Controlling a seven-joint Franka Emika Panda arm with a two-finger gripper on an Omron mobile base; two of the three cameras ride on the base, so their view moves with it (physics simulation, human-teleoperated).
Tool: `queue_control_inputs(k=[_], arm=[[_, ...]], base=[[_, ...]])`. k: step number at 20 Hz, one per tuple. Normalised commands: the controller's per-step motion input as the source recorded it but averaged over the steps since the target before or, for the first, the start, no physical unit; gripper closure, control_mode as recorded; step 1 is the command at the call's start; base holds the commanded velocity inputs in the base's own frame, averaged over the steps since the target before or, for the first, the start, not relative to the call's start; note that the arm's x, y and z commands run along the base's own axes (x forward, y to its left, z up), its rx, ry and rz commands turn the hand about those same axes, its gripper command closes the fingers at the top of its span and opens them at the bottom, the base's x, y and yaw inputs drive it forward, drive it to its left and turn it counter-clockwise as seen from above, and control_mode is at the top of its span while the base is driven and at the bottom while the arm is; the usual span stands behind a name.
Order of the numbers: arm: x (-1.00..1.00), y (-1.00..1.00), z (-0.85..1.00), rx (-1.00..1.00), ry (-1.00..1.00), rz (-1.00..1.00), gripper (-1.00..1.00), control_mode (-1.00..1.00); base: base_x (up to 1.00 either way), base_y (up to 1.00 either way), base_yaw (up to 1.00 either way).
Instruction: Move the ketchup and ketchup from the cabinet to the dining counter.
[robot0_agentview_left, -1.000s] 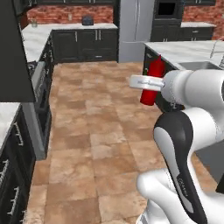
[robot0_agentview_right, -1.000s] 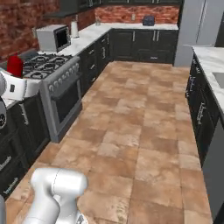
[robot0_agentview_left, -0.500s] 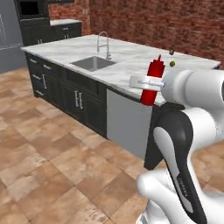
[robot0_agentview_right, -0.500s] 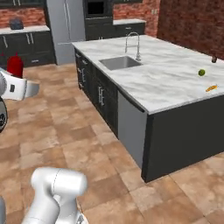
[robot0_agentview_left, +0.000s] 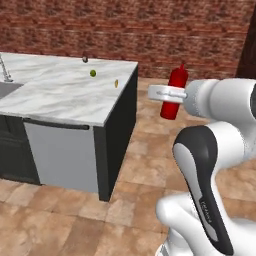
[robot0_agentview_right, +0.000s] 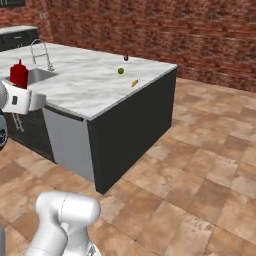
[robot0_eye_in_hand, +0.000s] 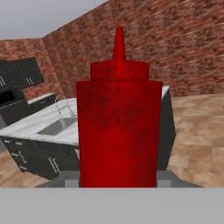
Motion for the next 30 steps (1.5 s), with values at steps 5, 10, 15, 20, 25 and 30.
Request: queue_control_inputs(k=[5,10,15,20,25,30], arm=[[0.00,0.00,0.00,0.00,0.00,0.00,1.00,1.00],[0.00,0.00,0.00,0.00,0.00,0.00,1.00,1.00],[0.00,0.00,0.00,0.00,0.00,0.00,1.00,1.00],[0.00,0.00,0.00,0.00,0.00,0.00,1.00,1.00],[0.00,0.00,0.00,0.00,0.00,0.00,1.00,1.00],[0.00,0.00,0.00,0.00,0.00,0.00,1.00,1.00]], base=[[0.59,-0.07,-0.34],[0.74,-0.13,-0.18],[0.76,-0.25,-0.08],[0.78,-0.28,-0.03],[0.81,-0.30,0.00],[0.82,-0.31,0.00]])
